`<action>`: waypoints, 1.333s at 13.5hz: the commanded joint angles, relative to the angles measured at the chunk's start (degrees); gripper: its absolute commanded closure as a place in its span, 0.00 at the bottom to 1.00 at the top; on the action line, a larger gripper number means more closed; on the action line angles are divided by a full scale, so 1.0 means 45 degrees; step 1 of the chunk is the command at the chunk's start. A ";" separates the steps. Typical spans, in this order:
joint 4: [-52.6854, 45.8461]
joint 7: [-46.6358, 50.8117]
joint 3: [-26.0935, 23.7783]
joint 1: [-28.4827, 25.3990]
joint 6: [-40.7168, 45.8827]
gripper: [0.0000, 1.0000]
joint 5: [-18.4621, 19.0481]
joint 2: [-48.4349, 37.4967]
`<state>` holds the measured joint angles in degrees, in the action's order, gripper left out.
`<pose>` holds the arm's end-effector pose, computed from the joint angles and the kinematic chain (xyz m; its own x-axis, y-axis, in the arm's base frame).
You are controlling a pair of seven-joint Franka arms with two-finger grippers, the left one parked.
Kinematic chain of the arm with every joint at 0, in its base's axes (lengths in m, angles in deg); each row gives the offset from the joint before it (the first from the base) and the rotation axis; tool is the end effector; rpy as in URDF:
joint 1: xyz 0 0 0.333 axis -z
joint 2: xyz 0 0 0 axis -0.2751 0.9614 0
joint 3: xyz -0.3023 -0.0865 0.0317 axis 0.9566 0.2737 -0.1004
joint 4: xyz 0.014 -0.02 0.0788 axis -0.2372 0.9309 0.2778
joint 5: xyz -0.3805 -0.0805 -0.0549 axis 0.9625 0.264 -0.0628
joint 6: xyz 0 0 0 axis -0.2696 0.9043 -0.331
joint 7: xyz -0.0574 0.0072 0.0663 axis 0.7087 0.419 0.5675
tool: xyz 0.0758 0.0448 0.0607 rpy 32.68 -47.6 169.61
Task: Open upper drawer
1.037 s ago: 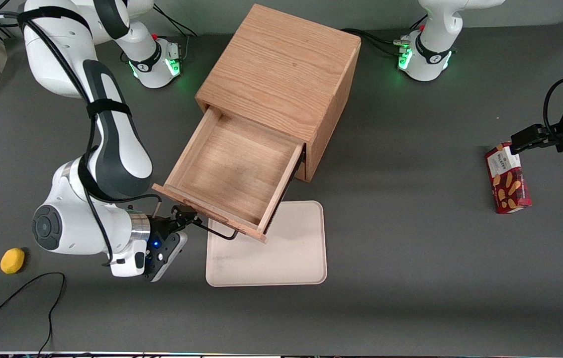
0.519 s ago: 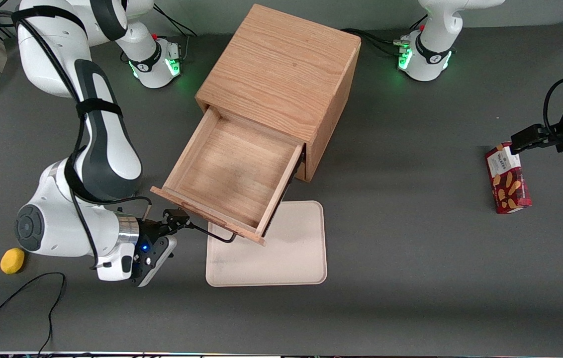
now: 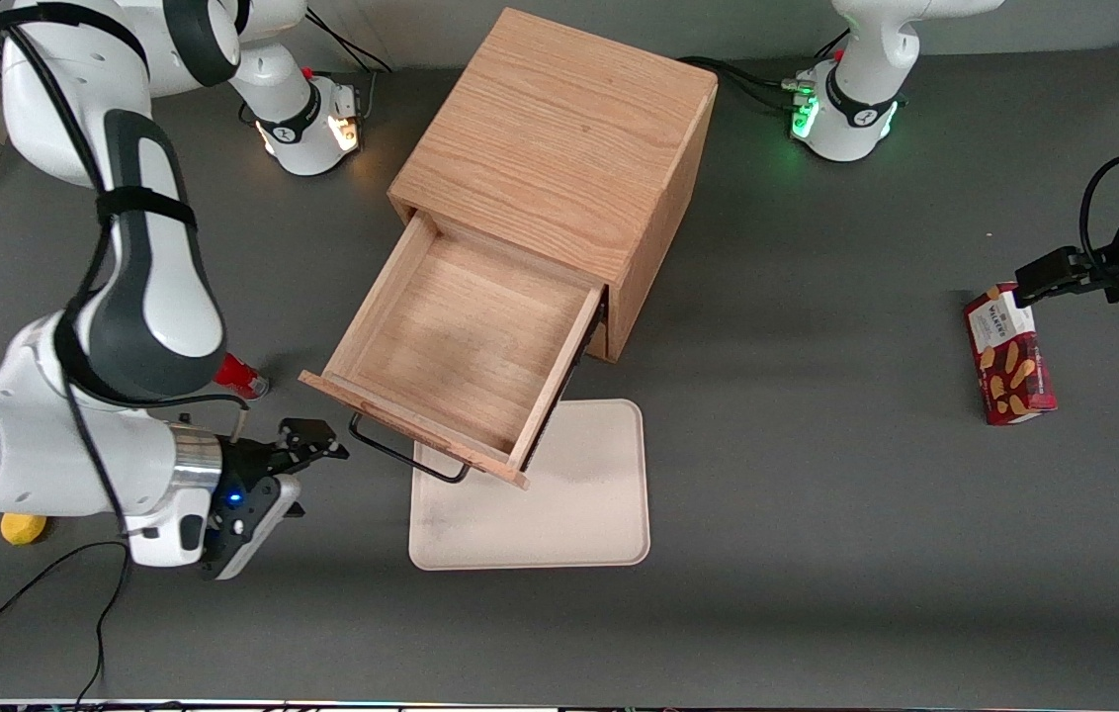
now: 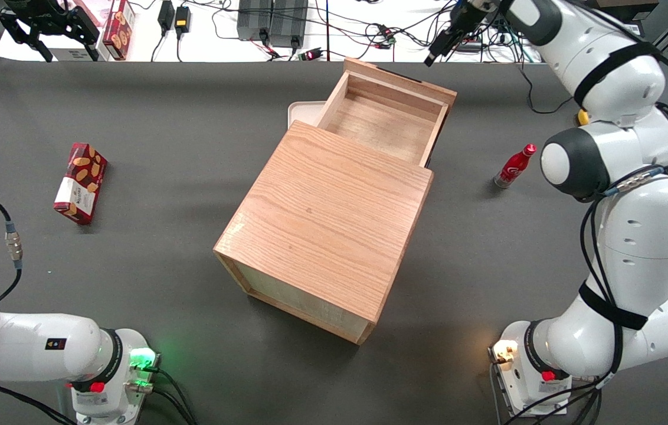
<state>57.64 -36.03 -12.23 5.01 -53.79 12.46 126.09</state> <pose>0.7340 0.1476 0.4428 0.7255 0.6653 0.1764 0.6832 -0.6651 -0.3015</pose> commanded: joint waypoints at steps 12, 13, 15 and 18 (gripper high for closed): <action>0.9283 0.7354 0.1673 -0.0649 0.1235 0.00 0.4832 -0.8804; 0.9544 0.7633 0.1673 -0.0650 0.1369 0.00 0.4853 -0.9218; 0.9566 0.8410 0.1693 -0.0650 0.2012 0.00 0.4872 -0.9670; 0.9547 1.0212 0.1848 -0.0573 0.2423 0.00 0.4892 -0.9847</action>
<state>99.05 5.68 -5.00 2.95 -43.37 33.10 83.22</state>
